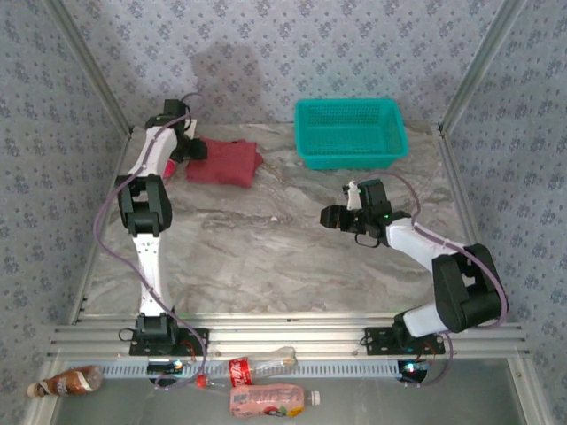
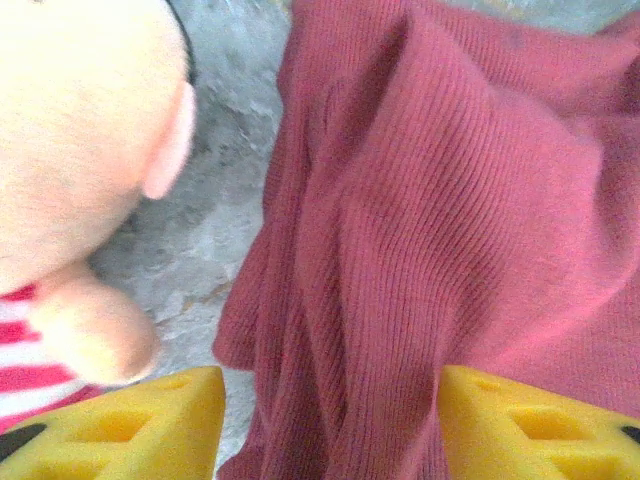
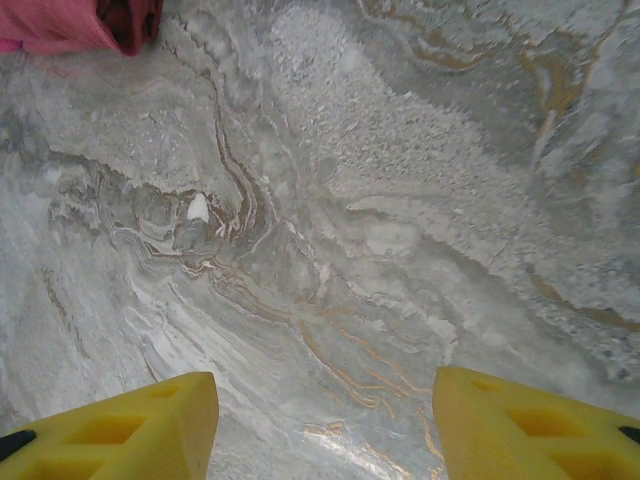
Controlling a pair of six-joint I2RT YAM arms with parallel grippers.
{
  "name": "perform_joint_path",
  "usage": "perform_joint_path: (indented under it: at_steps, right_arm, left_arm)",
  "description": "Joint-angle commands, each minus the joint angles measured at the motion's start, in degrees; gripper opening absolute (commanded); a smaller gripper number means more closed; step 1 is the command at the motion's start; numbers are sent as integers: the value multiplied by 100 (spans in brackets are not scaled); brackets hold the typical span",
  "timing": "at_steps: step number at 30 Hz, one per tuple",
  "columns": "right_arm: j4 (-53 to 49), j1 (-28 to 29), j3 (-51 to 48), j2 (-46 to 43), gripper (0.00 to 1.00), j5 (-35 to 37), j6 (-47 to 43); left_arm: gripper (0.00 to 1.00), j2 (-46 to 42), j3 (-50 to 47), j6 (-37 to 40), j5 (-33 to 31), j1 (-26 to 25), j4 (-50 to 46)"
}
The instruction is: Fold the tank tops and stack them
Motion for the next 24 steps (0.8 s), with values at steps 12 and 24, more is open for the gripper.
perform_joint_path:
  at_steps: [12,24]
  right_arm:
    - [-784,-439,173,-714,63,28,-529]
    - [-299,-1785,40,-1094,90,1655,-1478]
  left_arm:
    - [63,-1531,-999,-258,507,-735,342]
    - [91,-5143,-6804,-714,174,-471,3308]
